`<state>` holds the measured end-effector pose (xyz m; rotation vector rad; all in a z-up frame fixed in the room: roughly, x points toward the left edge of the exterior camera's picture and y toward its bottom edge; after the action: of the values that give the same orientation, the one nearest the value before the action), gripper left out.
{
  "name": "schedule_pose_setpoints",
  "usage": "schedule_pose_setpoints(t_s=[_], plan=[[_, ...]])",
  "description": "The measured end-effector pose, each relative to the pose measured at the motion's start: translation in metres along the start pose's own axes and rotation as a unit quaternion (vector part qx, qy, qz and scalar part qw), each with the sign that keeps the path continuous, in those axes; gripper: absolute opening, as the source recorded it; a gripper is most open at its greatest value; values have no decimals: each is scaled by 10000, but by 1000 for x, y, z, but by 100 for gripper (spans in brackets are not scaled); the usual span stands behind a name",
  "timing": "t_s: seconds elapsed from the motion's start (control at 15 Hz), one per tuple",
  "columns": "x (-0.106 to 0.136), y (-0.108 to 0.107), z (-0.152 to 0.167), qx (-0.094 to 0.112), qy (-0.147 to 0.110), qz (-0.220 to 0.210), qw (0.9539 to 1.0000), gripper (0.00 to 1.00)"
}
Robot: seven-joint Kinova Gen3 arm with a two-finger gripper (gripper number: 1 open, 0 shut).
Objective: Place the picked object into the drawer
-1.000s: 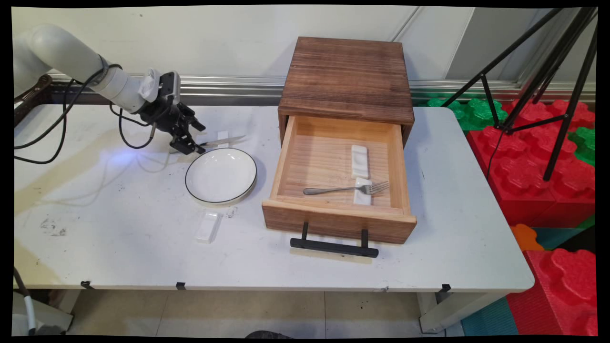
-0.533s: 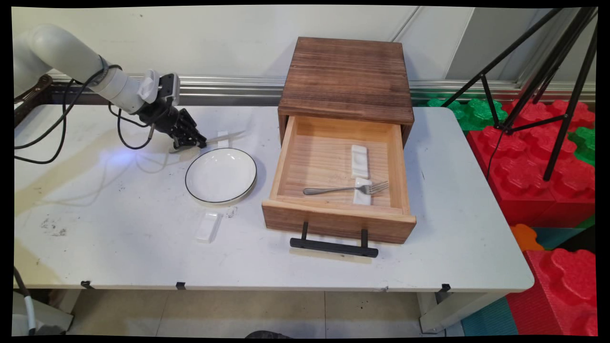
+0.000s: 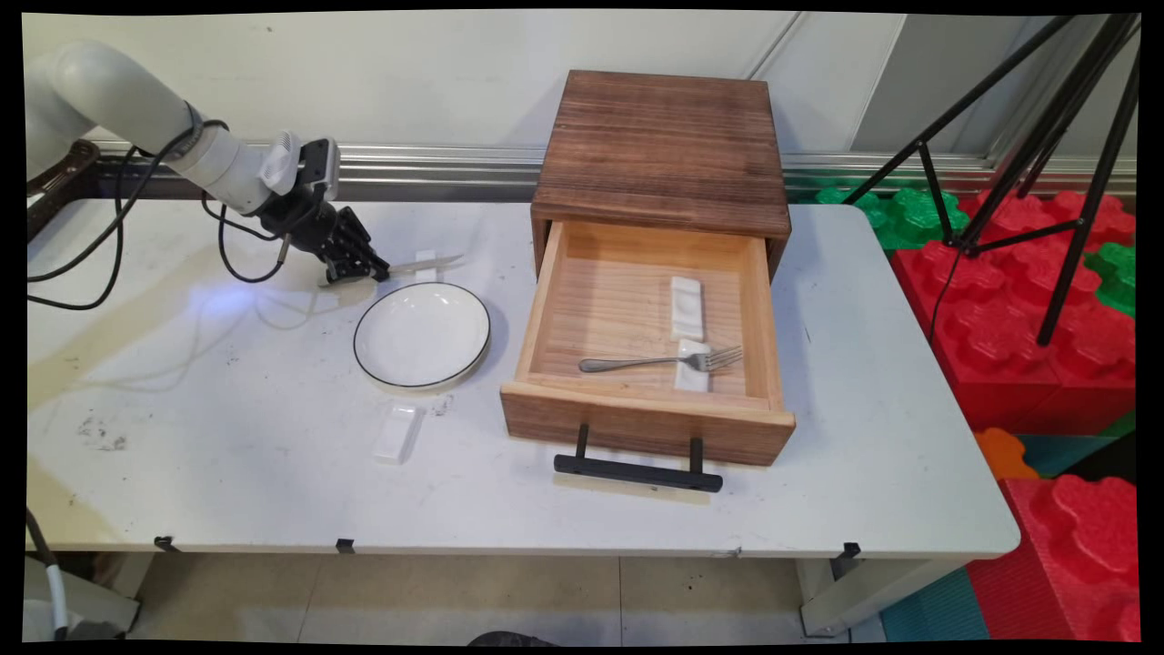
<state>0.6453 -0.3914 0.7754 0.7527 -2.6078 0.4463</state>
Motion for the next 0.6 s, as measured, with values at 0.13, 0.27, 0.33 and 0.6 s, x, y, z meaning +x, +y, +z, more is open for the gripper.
schedule_pose_setpoints(t_s=[0.13,0.27,0.33,0.6], plan=[[0,0,-4,2,-1,13,10000,0],[1,0,-9,6,13,20,10000,0],[2,1,-13,6,23,26,10000,0],[8,4,-33,23,112,44,9999,0]])
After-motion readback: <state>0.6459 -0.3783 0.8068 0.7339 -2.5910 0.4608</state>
